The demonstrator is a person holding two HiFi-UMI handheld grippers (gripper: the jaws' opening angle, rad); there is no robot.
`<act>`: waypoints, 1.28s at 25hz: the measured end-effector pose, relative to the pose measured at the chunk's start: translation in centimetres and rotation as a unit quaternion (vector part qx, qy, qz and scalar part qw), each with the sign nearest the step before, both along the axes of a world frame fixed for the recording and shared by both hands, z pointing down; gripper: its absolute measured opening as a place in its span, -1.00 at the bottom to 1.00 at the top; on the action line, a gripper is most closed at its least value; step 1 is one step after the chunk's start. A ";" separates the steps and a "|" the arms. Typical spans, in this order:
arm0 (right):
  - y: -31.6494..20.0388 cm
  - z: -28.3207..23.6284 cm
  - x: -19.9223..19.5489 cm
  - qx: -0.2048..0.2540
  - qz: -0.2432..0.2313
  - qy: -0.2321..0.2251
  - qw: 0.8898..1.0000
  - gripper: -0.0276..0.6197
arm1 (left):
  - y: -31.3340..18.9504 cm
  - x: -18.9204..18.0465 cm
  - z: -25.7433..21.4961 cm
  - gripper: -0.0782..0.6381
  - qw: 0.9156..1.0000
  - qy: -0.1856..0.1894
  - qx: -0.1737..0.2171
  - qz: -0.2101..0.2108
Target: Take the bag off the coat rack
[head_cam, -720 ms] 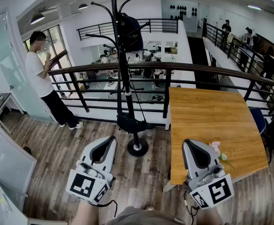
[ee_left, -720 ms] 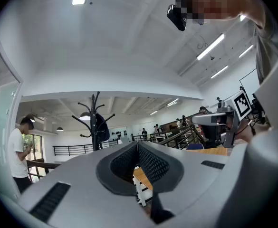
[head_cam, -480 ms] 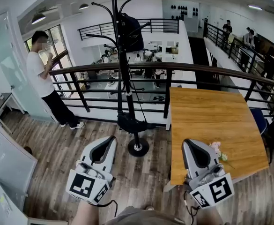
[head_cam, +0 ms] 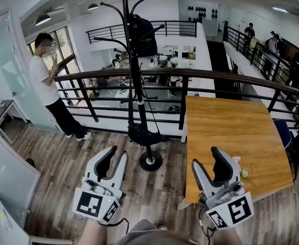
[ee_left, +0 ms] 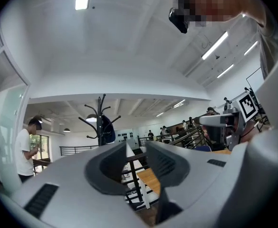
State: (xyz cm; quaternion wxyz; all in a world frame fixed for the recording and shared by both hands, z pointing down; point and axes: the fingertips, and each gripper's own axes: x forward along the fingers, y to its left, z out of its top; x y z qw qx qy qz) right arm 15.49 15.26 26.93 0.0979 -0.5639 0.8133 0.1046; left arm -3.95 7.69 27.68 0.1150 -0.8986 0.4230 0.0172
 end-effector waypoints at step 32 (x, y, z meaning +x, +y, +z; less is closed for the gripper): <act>-26.3 2.4 -2.9 -0.082 0.017 0.022 0.996 -0.17 | -25.7 -2.2 2.7 -0.04 0.998 -0.011 -0.058 -0.009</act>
